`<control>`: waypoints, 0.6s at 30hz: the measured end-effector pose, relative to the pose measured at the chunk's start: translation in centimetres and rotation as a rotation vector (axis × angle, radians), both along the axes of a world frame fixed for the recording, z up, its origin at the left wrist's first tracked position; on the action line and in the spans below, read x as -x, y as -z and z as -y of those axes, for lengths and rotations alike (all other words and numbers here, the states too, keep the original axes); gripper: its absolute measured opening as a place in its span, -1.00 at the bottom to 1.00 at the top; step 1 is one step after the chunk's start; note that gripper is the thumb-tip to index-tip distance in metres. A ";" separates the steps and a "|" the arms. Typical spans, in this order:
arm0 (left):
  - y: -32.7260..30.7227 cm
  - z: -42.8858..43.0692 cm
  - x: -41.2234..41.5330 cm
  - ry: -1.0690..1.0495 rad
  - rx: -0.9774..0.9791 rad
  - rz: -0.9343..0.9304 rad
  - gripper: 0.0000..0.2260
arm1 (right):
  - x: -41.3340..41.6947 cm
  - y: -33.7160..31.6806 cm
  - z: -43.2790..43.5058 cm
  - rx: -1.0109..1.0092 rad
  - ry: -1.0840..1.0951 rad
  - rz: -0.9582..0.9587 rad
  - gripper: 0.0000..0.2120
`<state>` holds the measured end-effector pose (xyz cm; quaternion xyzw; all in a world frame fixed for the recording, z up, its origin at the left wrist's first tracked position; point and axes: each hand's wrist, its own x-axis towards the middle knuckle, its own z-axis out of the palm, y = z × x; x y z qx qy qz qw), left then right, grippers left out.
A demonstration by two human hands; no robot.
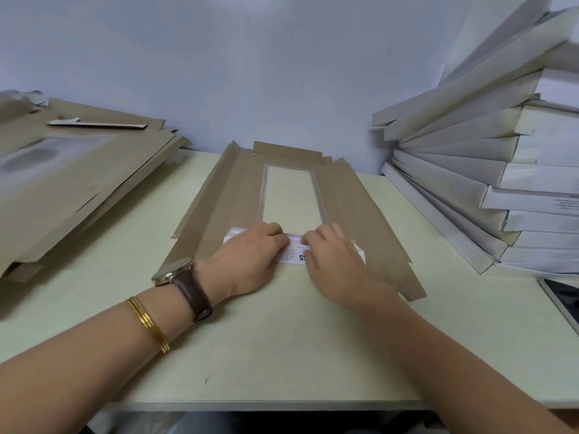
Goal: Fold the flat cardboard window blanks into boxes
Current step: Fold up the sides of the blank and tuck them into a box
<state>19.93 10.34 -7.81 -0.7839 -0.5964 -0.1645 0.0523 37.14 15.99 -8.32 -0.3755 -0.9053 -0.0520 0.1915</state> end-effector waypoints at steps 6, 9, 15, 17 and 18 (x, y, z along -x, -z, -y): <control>0.4 -0.9 -0.5 0.010 0.225 0.028 -0.57 | 1.9 0.6 0.5 0.342 -0.023 0.056 -0.49; 0.9 -0.8 0.0 -0.044 0.393 -0.065 -0.50 | 1.9 0.5 0.9 0.418 0.001 0.186 -0.33; 0.9 -0.7 -0.3 -0.106 0.447 -0.083 -0.46 | 1.4 0.1 0.4 0.407 -0.017 0.413 -0.30; 0.7 -0.8 -0.3 -0.129 0.482 -0.098 -0.43 | 1.3 0.2 0.2 0.481 0.010 0.358 -0.33; 0.5 -0.7 -0.1 -0.142 0.503 -0.112 -0.41 | 1.3 0.3 -0.1 0.525 0.030 0.317 -0.30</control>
